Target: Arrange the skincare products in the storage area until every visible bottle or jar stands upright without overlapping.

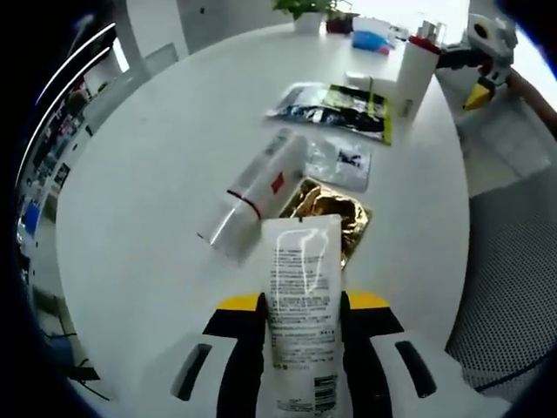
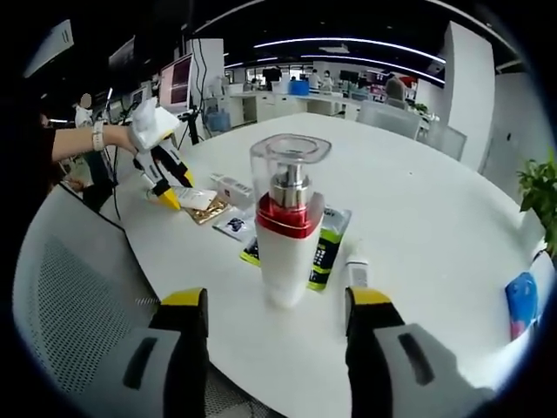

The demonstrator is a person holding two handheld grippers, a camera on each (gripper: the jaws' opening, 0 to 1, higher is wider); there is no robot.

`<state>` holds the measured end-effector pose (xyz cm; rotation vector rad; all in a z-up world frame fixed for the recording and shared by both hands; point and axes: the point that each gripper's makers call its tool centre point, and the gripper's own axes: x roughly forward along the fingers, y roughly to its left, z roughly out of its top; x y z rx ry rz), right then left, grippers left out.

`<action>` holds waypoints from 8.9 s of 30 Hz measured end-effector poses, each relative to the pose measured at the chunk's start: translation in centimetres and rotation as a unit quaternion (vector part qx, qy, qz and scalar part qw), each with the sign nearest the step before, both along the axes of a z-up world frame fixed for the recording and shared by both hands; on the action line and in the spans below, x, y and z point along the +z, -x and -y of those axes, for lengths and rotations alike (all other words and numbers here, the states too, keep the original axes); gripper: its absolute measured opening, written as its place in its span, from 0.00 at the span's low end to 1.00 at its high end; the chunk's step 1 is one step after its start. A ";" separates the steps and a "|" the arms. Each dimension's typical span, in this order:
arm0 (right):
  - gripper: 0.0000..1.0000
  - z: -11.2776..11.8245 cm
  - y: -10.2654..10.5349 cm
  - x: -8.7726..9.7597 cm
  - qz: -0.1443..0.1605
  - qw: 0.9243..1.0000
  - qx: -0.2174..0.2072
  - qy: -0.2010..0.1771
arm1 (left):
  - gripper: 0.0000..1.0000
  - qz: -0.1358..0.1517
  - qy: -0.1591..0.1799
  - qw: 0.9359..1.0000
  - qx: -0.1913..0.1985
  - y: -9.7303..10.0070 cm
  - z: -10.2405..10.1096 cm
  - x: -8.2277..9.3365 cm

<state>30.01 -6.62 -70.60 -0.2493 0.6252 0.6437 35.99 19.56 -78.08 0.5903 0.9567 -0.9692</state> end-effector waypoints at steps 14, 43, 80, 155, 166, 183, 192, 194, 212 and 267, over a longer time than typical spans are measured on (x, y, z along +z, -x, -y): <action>0.63 -0.2 0.1 0.0 -0.001 1.000 0.008 0.002 | 0.29 0.070 0.009 0.997 0.010 -0.8 0.0 1.2; 0.56 -1.7 1.5 1.0 -0.013 0.999 0.008 -0.039 | 0.28 0.174 0.166 0.969 0.063 -0.4 3.6 10.2; 0.31 -6.9 1.2 6.5 0.011 0.982 0.019 -0.185 | 0.28 0.147 0.261 0.954 0.021 3.4 13.9 12.1; 0.07 -12.2 1.2 8.4 0.072 0.987 0.088 -0.113 | 0.31 0.154 0.261 0.952 0.053 8.5 12.1 13.1; 0.11 -12.4 1.8 8.6 0.061 0.985 0.092 -0.131 | 0.30 0.153 0.262 0.952 0.044 8.8 12.7 13.2; 0.08 -12.9 3.3 8.0 0.038 0.984 0.111 -0.133 | 0.30 0.146 0.246 0.958 0.001 8.4 13.7 12.4; 0.06 -13.8 3.2 8.3 0.032 0.979 0.123 -0.156 | 0.26 0.143 0.250 0.958 -0.006 7.7 14.2 11.8; 0.06 -13.9 3.2 8.4 0.031 0.979 0.125 -0.157 | 0.26 0.143 0.248 0.958 -0.008 7.6 14.2 11.5; 0.05 -12.3 2.0 8.9 0.037 0.980 0.109 -0.160 | 0.16 0.123 0.248 0.961 -0.008 6.3 14.3 10.2; 0.13 -2.6 2.3 6.1 0.022 0.991 -0.016 -0.129 | 0.12 0.133 0.270 0.945 -0.128 5.1 15.5 8.4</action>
